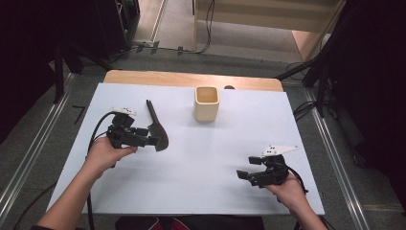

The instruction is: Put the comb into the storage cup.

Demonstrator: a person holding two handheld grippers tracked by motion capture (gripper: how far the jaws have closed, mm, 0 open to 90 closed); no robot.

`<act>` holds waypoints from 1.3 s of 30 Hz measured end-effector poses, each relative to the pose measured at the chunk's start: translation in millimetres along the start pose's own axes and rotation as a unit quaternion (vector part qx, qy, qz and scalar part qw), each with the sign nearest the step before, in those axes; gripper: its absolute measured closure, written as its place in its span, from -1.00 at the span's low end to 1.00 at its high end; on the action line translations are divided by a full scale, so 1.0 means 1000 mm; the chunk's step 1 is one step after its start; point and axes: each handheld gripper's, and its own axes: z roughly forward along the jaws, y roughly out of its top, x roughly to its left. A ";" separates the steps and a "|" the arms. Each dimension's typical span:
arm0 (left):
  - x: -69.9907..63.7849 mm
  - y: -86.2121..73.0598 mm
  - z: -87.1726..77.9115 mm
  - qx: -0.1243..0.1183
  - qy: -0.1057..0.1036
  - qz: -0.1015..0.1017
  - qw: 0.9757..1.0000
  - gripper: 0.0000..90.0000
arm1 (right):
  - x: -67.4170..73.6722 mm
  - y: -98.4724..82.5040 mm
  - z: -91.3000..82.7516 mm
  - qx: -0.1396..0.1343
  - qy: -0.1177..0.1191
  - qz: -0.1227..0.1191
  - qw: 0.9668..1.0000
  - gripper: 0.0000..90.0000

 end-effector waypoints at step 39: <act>0.036 0.071 0.020 -0.001 0.020 0.018 1.000 -0.32 | 0.001 0.003 0.004 0.007 0.002 0.004 1.000 -0.63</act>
